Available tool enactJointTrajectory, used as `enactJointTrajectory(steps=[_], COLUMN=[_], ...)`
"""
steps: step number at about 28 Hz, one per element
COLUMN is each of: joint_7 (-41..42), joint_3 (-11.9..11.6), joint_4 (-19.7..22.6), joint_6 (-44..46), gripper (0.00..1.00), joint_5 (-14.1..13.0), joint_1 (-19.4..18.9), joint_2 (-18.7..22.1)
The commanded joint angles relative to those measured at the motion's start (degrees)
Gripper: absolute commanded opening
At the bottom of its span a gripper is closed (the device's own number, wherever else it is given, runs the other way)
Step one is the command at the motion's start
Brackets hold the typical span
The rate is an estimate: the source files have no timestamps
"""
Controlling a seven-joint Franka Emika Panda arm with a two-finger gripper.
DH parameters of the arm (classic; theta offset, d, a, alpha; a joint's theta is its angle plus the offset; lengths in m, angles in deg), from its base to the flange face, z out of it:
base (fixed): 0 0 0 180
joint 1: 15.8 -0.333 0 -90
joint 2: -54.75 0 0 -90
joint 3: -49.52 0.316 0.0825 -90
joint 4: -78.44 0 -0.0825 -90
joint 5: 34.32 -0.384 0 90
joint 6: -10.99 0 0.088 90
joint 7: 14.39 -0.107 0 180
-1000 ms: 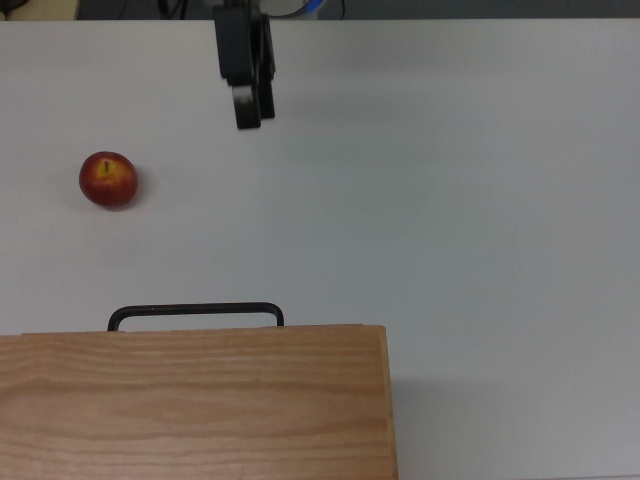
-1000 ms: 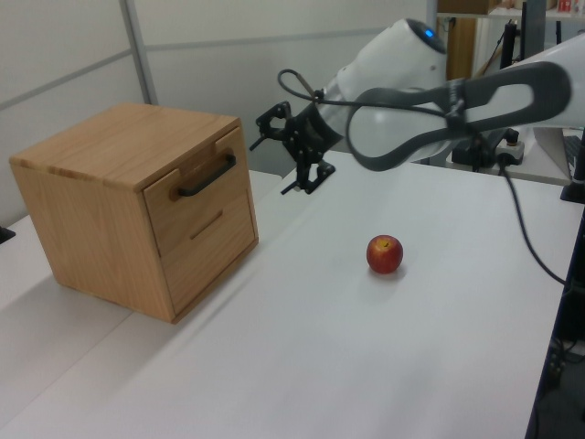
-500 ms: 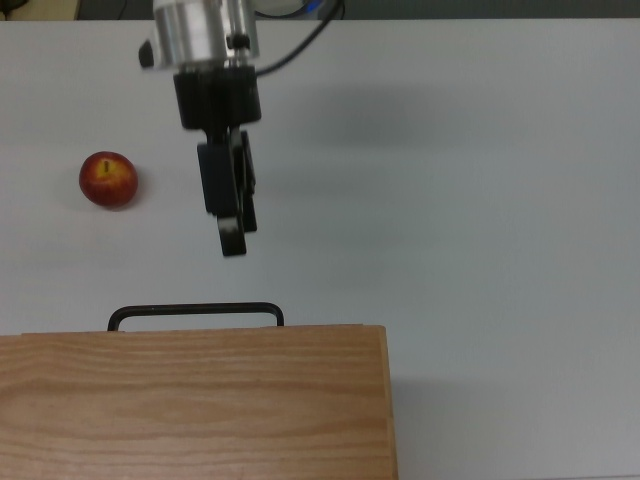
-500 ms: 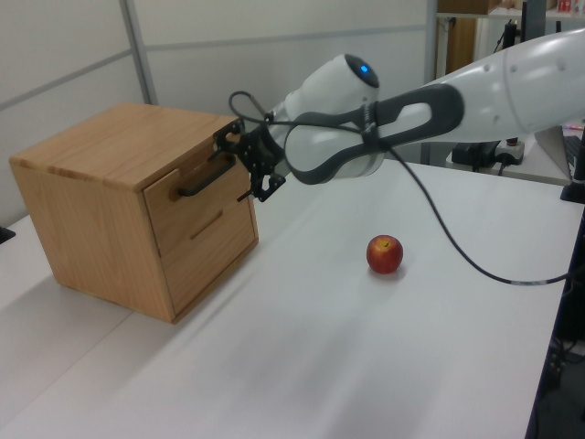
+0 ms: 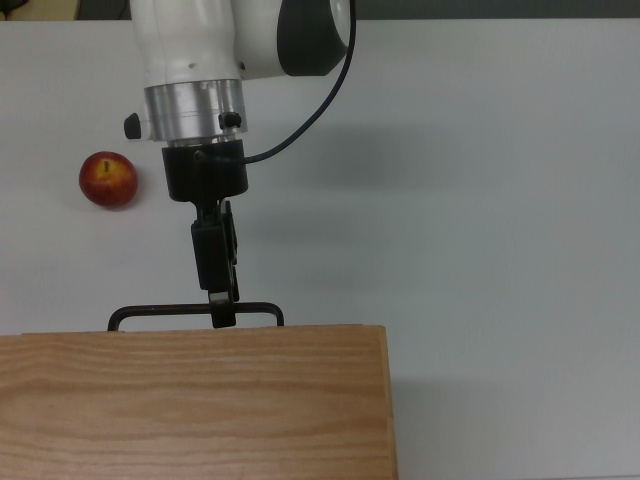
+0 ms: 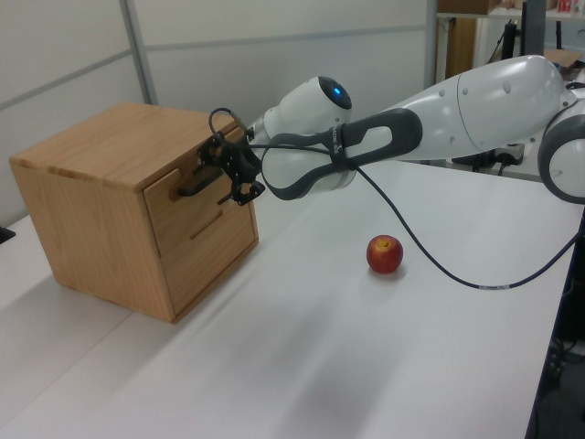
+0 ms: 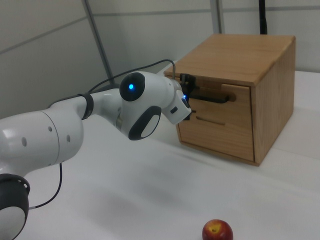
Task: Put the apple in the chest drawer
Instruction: 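Close the gripper on the black drawer handle, then pull the upper drawer outward by its handle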
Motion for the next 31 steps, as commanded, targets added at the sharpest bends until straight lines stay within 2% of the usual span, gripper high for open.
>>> enactJointTrajectory(steps=[1,2,15,21,25,27,31], joint_7=[0.91,0.91,0.82,1.17,1.88,1.88,1.79], joint_3=[-1.54,-1.54,-1.63,-1.89,-2.33,-2.33,-2.33], joint_4=[-1.47,-1.39,-0.25,1.69,4.41,5.99,6.96], joint_6=[-0.72,-0.72,-0.46,-0.11,3.66,8.38,14.82], gripper=[0.02,0.0,0.0,0.0,0.0,0.0,0.0], joint_5=[0.25,0.16,0.25,0.25,0.34,0.34,0.34], joint_1=[-1.3,-1.3,-1.12,-1.03,-1.21,-1.21,-1.12], joint_2=[-0.44,-0.35,0.62,2.46,5.53,7.81,10.28])
